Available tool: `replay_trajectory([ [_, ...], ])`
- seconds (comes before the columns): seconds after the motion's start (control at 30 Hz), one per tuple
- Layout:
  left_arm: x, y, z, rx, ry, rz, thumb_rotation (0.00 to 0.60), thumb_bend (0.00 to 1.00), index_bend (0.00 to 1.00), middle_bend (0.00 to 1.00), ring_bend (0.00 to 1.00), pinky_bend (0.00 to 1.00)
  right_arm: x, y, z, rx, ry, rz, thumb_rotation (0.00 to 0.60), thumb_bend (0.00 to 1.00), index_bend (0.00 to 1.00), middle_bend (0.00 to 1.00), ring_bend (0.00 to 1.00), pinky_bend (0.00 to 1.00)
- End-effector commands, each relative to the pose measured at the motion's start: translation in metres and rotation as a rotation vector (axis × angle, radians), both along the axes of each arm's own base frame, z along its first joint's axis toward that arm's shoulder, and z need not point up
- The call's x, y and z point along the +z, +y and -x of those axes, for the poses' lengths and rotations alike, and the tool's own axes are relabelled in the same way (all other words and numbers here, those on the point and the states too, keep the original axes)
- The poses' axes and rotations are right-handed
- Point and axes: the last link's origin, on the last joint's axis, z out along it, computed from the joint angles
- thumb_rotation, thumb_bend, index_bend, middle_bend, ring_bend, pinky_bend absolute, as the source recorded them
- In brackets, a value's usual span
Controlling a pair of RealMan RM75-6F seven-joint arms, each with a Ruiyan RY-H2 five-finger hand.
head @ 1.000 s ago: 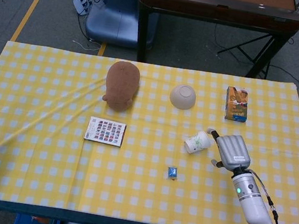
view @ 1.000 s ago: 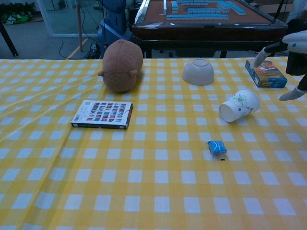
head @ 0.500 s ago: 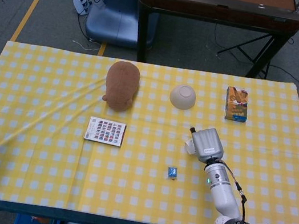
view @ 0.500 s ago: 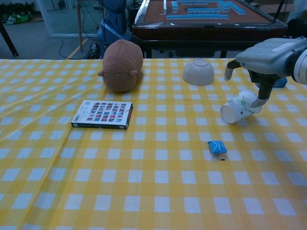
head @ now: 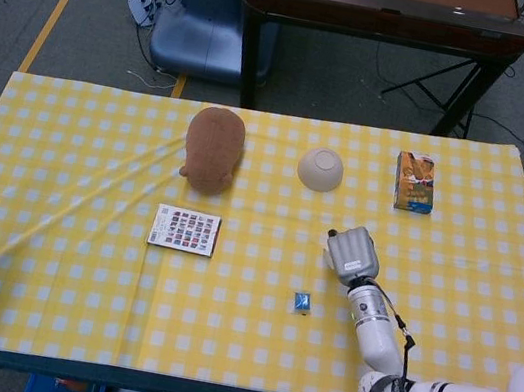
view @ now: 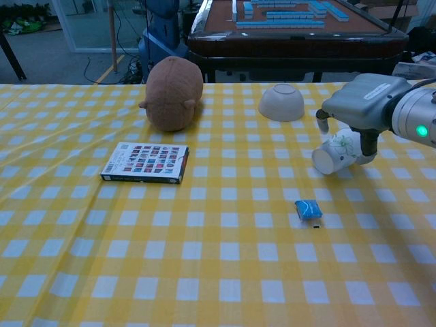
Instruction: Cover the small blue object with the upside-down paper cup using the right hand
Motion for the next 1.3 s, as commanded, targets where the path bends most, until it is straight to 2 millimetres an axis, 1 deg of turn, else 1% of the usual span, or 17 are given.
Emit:
replay_trajectory([
  [0.03,0.000,0.000,0.000,0.000,0.000,0.001,0.600,0.49,0.64,0.27,0.20,0.47,-0.005,-0.001,0.001,0.005,0.021,0.000,0.600,0.11,0.28,1.00,1.00,1.00],
  [0.17,0.000,-0.001,0.000,0.000,-0.001,0.002,0.600,0.49,0.64,0.27,0.20,0.47,-0.013,-0.004,0.003,0.013,0.055,-0.004,0.600,0.11,0.28,1.00,1.00,1.00],
  [0.4,0.001,-0.001,0.000,0.000,-0.003,0.001,0.600,0.49,0.64,0.27,0.20,0.47,-0.028,-0.007,-0.002,0.031,0.058,-0.014,0.600,0.11,0.28,1.00,1.00,1.00],
  [0.53,0.001,-0.001,0.000,0.001,-0.006,0.001,0.600,0.49,0.64,0.27,0.20,0.47,-0.034,-0.008,-0.005,0.037,0.057,-0.015,0.600,0.13,0.32,1.00,1.00,1.00],
  [0.63,0.002,-0.002,0.001,0.001,-0.009,-0.001,0.600,0.49,0.64,0.27,0.20,0.47,-0.037,-0.010,-0.007,0.044,0.055,-0.011,0.600,0.14,0.39,1.00,1.00,1.00],
  [0.7,0.003,-0.002,0.001,0.001,-0.011,-0.003,0.600,0.49,0.64,0.27,0.20,0.47,-0.038,-0.011,-0.007,0.047,0.054,-0.005,0.600,0.15,0.47,1.00,1.00,1.00],
  [0.8,0.003,-0.002,0.001,0.002,-0.013,-0.003,0.600,0.49,0.64,0.27,0.20,0.47,-0.038,-0.011,-0.006,0.046,0.045,0.001,0.600,0.16,0.55,1.00,1.00,1.00],
  [0.9,0.003,-0.002,0.002,0.003,-0.013,-0.001,0.600,0.49,0.64,0.27,0.20,0.47,-0.033,-0.010,-0.007,0.029,-0.012,0.002,0.600,0.16,0.58,1.00,1.00,1.00],
  [1.0,0.003,-0.002,0.002,0.004,-0.012,0.000,0.600,0.49,0.64,0.27,0.20,0.47,-0.022,-0.006,-0.009,-0.009,-0.120,-0.002,0.600,0.16,0.59,1.00,1.00,1.00],
  [1.3,0.001,-0.001,0.001,0.001,0.002,0.007,0.600,0.49,0.64,0.27,0.20,0.47,0.027,0.015,-0.019,-0.107,-0.523,-0.041,0.600,0.17,0.59,1.00,1.00,1.00],
])
